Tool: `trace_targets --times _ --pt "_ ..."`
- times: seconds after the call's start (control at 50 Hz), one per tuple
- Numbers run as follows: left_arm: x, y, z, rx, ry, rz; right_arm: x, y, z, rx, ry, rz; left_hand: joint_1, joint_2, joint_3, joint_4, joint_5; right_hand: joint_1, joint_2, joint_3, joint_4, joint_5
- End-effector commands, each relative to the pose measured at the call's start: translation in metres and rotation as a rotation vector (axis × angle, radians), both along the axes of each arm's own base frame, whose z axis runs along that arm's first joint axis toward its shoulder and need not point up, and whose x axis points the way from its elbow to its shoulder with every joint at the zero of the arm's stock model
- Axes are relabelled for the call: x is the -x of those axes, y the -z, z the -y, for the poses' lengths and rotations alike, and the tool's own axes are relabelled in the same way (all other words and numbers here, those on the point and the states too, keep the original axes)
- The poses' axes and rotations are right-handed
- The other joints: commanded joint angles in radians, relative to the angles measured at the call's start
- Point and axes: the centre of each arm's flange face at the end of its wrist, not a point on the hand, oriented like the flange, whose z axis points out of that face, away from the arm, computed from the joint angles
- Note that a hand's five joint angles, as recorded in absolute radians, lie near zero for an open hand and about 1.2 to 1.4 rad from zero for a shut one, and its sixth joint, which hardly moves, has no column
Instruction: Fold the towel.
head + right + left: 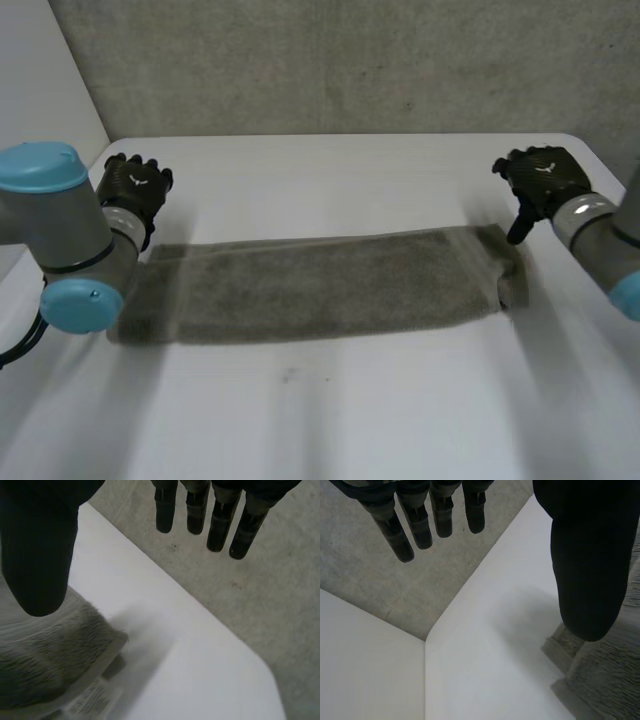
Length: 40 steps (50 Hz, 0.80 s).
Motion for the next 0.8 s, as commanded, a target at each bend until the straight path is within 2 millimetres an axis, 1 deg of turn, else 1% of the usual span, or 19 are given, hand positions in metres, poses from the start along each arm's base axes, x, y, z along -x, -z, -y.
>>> trace_targets --times 0.02,0.04,0.08,0.18,0.3,0.44,0.46,0.48,0.5,0.52,0.54,0.56,0.58,0.62,0.7,0.74,0.76,0.78,0.8 --pt "-0.007 -0.011 -0.025 -0.004 0.005 0.002 0.035 0.007 -0.027 -0.272 0.064 0.13 0.013 0.019 0.017 0.019 0.02 0.293 0.261 0.263 0.257 0.25" --pt "-0.007 -0.011 -0.025 -0.004 0.005 0.002 0.036 0.007 -0.027 -0.273 0.064 0.13 0.013 0.019 0.017 0.019 0.02 0.293 0.261 0.264 0.258 0.251" --pt "-0.008 -0.014 -0.031 -0.004 0.005 0.002 0.044 0.018 -0.037 -0.358 0.088 0.159 0.01 0.016 0.014 0.016 0.017 0.425 0.393 0.395 0.39 0.382" --pt "-0.007 -0.016 -0.04 -0.004 0.015 0.0 0.05 0.032 -0.048 -0.393 0.075 0.179 0.007 0.013 0.011 0.013 0.015 0.572 0.54 0.542 0.537 0.529" --pt "0.0 -0.01 -0.048 -0.001 0.04 -0.001 0.051 0.046 -0.054 -0.378 0.037 0.201 0.004 0.01 0.008 0.01 0.012 0.587 0.555 0.557 0.552 0.544" --pt "0.002 -0.007 -0.052 -0.007 0.046 0.001 0.05 0.057 -0.055 -0.385 0.035 0.201 0.007 0.013 0.011 0.013 0.015 0.593 0.561 0.563 0.558 0.55" --pt "0.002 -0.006 -0.052 -0.009 0.046 0.002 0.05 0.058 -0.054 -0.38 0.034 0.201 0.007 0.013 0.011 0.013 0.015 0.666 0.633 0.636 0.63 0.623" --pt "0.002 -0.006 -0.052 -0.009 0.046 0.002 0.05 0.058 -0.054 -0.38 0.034 0.201 0.007 0.013 0.011 0.013 0.015 0.666 0.634 0.637 0.631 0.624" --pt "0.002 -0.006 -0.052 -0.012 0.046 0.003 0.05 0.059 -0.052 -0.365 0.033 0.201 0.007 0.013 0.011 0.013 0.015 0.817 0.785 0.788 0.782 0.775" --pt "0.002 -0.006 -0.052 -0.012 0.046 0.003 0.051 0.059 -0.049 -0.343 0.032 0.201 0.007 0.013 0.011 0.013 0.015 1.043 1.011 1.013 1.007 1.0" --pt "0.002 -0.005 -0.053 -0.014 0.046 0.004 0.051 0.059 -0.049 -0.343 0.032 0.201 0.004 0.01 0.008 0.01 0.012 1.045 1.013 1.015 1.01 1.002" --pt "0.002 -0.005 -0.052 -0.013 0.046 0.003 0.052 0.058 -0.045 -0.311 0.034 0.191 0.004 0.01 0.008 0.01 0.012 1.172 1.14 1.142 1.137 1.129" --pt "0.002 -0.005 -0.052 -0.013 0.046 0.003 0.052 0.058 -0.045 -0.31 0.034 0.19 0.004 0.01 0.008 0.01 0.012 1.173 1.141 1.143 1.138 1.13" --pt "0.002 -0.004 -0.053 -0.015 0.046 0.004 0.055 0.055 -0.038 -0.245 0.04 0.157 0.004 0.01 0.008 0.01 0.012 1.173 1.141 1.143 1.138 1.13" --pt "0.001 -0.002 -0.054 -0.022 0.046 0.006 0.057 0.055 -0.035 -0.193 0.024 0.054 0.004 0.01 0.008 0.01 0.012 1.173 1.141 1.143 1.138 1.13" --pt "0.001 -0.003 -0.055 -0.022 0.045 0.006 0.066 0.061 -0.032 -0.139 0.015 -0.15 0.004 0.01 0.008 0.01 0.012 1.173 1.141 1.143 1.138 1.13" --pt "0.001 -0.003 -0.055 -0.022 0.045 0.006 0.066 0.061 -0.032 -0.139 0.015 -0.152 0.001 0.007 0.006 0.007 0.009 1.173 1.141 1.143 1.138 1.13" --pt "0.001 -0.003 -0.055 -0.02 0.045 0.005 0.076 0.062 -0.029 -0.106 0.032 -0.273 0.001 0.007 0.006 0.007 0.009 1.173 1.141 1.143 1.138 1.13" --pt "0.001 -0.003 -0.055 -0.02 0.045 0.005 0.076 0.062 -0.029 -0.105 0.032 -0.274 0.001 0.007 0.006 0.007 0.009 1.173 1.141 1.143 1.138 1.13"
